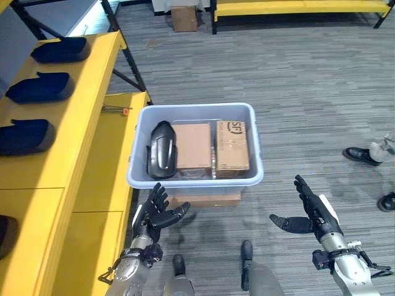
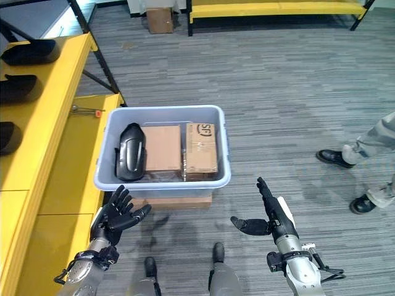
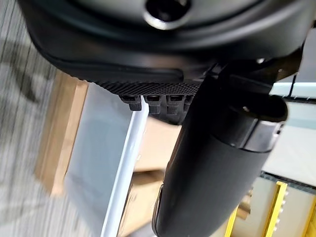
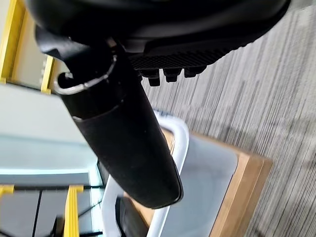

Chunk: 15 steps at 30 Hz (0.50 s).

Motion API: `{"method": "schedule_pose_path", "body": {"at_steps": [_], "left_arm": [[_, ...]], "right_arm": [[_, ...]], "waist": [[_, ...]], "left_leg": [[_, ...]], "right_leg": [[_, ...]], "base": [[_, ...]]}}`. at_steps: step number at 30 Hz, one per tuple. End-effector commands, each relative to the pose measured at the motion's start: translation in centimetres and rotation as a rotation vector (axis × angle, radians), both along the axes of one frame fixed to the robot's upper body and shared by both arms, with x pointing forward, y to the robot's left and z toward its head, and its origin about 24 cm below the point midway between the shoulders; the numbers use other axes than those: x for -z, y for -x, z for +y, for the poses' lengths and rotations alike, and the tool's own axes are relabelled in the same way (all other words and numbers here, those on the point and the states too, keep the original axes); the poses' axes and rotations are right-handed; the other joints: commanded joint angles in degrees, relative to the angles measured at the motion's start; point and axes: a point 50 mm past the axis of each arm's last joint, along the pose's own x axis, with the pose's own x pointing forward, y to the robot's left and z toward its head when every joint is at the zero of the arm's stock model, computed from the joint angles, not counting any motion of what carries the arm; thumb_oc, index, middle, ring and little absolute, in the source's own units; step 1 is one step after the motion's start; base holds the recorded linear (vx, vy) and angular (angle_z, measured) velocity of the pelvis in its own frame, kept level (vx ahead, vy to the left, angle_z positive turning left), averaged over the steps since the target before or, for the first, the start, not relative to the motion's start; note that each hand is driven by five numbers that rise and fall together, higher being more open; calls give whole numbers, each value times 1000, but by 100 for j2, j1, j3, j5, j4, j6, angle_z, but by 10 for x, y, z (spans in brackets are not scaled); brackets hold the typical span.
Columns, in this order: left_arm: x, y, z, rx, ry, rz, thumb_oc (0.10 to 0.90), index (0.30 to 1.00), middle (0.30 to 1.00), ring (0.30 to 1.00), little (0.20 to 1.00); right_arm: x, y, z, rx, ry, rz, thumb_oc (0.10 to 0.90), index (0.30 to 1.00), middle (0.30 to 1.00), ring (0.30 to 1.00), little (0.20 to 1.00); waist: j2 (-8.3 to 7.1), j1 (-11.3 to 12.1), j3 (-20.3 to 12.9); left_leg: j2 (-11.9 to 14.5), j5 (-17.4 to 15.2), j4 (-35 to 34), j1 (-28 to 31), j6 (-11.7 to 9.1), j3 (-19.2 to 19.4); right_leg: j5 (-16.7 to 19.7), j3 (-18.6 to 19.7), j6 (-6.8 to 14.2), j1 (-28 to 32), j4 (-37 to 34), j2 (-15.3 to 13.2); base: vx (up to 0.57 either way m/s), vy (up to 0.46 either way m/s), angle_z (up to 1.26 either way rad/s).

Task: Move parts from the plastic box to the shelf.

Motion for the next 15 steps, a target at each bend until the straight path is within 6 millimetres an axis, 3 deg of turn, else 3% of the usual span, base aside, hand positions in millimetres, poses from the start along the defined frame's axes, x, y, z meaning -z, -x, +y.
{"method": "schedule_pose_path", "body": {"at_steps": [1,3,4,6,7,9,13,15], "left_arm": [[-46,-7,12,22,-53,-236,900,1000,1000,1000,1000],[-52,-8,13,41,-57,-255,900,1000,1000,1000,1000],[-52,-8,13,41,-56,-256,900,1000,1000,1000,1000],[-58,-9,16,69,-86,-267,900,1000,1000,1000,1000],[-58,-10,16,68,-85,-268,900,1000,1000,1000,1000],[-63,-12,17,86,-103,-276,900,1000,1000,1000,1000],[-65,-13,19,80,-111,-277,900,1000,1000,1000,1000],[-69,-16,17,90,-116,-284,900,1000,1000,1000,1000]], "right_arm": [[-88,-31,6,-90,214,-431,900,1000,1000,1000,1000],[-120,-42,5,-96,341,-561,900,1000,1000,1000,1000],[-120,-42,5,-96,342,-562,900,1000,1000,1000,1000],[-156,-53,2,-112,522,-668,900,1000,1000,1000,1000],[-156,-53,3,-112,522,-669,900,1000,1000,1000,1000],[-197,-61,2,-129,741,-767,900,1000,1000,1000,1000],[-217,-63,6,-144,848,-816,900,1000,1000,1000,1000],[-240,-75,5,-146,1040,-813,900,1000,1000,1000,1000]], "waist": [[-195,149,-324],[-284,248,-228],[-282,241,-232],[-379,362,-95],[-373,355,-104],[-485,536,60],[-523,637,132],[-619,848,289]], "left_leg": [[341,293,375,-639,23,1],[226,176,607,-962,71,-36],[223,168,625,-984,74,-42],[117,94,776,-1292,116,-132],[118,114,770,-1315,122,-136],[39,114,837,-1631,143,-282],[9,171,829,-1803,149,-370],[-12,222,811,-1930,135,-449]], "right_leg": [[-970,-120,268,764,233,-220],[-870,-204,331,690,161,-381],[-868,-208,334,682,159,-385],[-809,-315,379,574,157,-482],[-789,-318,378,555,147,-478],[-749,-505,396,441,148,-524],[-714,-596,396,361,153,-529],[-711,-718,379,332,160,-524]], "base": [[88,307,29],[28,184,19],[-3,118,14],[-6,89,21],[-8,55,23],[1,46,33],[6,-2,20],[8,-21,27]]}}
